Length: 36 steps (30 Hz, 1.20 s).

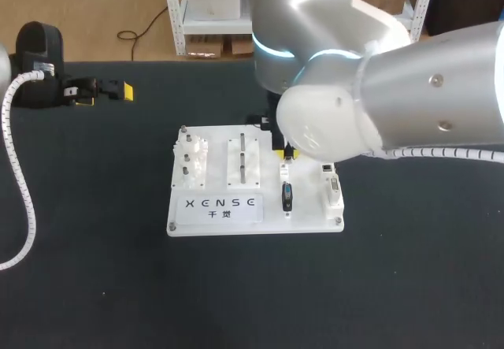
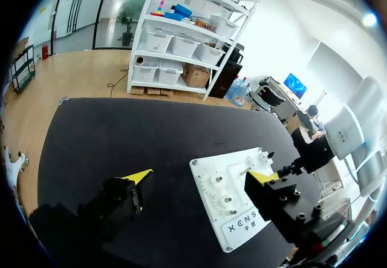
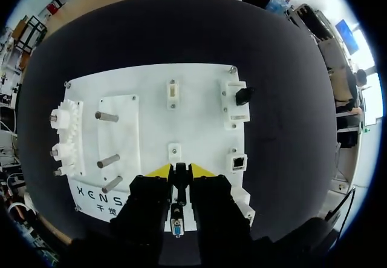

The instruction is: Insert the USB connector, Ethernet cable, and multi-pin plug into their matching sockets one by one.

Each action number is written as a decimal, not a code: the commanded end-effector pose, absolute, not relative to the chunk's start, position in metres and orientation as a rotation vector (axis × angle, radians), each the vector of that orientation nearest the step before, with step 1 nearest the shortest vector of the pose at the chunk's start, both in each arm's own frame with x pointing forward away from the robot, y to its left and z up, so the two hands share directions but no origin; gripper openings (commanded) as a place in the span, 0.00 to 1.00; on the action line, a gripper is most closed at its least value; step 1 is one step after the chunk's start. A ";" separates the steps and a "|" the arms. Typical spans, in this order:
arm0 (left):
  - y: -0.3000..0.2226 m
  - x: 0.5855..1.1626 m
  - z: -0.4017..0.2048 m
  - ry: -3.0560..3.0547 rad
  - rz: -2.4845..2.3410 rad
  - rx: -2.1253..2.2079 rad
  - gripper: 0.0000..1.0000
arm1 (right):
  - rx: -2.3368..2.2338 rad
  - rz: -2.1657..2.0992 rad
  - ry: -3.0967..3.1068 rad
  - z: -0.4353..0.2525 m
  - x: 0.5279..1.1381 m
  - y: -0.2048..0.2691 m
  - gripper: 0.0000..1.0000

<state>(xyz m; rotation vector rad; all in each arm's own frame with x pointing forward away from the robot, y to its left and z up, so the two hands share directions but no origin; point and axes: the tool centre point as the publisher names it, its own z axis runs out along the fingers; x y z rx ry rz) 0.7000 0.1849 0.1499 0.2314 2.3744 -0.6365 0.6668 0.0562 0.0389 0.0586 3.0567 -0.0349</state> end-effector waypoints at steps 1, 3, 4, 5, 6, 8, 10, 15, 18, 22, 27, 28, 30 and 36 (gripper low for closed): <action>0.185 0.700 0.150 2.374 -0.636 0.231 1.00 | 0.065 -0.022 3.027 0.046 0.656 0.041 0.00; 0.185 0.700 0.150 2.374 -0.636 0.231 1.00 | 0.077 -0.025 3.023 0.047 0.655 0.035 0.00; 0.185 0.700 0.150 2.374 -0.636 0.231 1.00 | 0.086 -0.025 3.021 0.047 0.654 0.031 0.00; 0.185 0.700 0.150 2.374 -0.636 0.231 1.00 | 0.093 -0.028 3.021 0.047 0.654 0.028 0.00; 0.185 0.700 0.150 2.374 -0.636 0.231 1.00 | 0.101 -0.031 3.021 0.046 0.653 0.025 0.00; 0.185 0.700 0.150 2.374 -0.636 0.231 1.00 | 0.119 -0.035 3.023 0.045 0.653 0.017 0.00; 0.185 0.700 0.150 2.374 -0.636 0.231 1.00 | 0.137 -0.037 3.026 0.044 0.652 0.010 0.00; 0.185 0.700 0.150 2.374 -0.636 0.231 1.00 | 0.175 -0.053 3.029 0.041 0.651 -0.005 0.00; 0.185 0.700 0.150 2.374 -0.636 0.231 1.00 | 0.193 -0.062 3.031 0.039 0.651 -0.011 0.00; 0.185 0.700 0.150 2.374 -0.636 0.231 1.00 | 0.208 -0.068 3.034 0.037 0.651 -0.015 0.00; 0.185 0.700 0.150 2.374 -0.636 0.231 1.00 | 0.217 -0.074 3.038 0.035 0.652 -0.016 0.00; 0.185 0.700 0.150 2.374 -0.636 0.231 1.00 | 0.217 -0.075 3.039 0.034 0.652 -0.016 0.00; 0.185 0.700 0.150 2.374 -0.636 0.231 1.00 | 0.217 -0.078 3.040 0.033 0.653 -0.015 0.00; 0.185 0.700 0.150 2.374 -0.636 0.231 1.00 | 0.235 -0.073 3.051 0.028 0.657 -0.014 0.00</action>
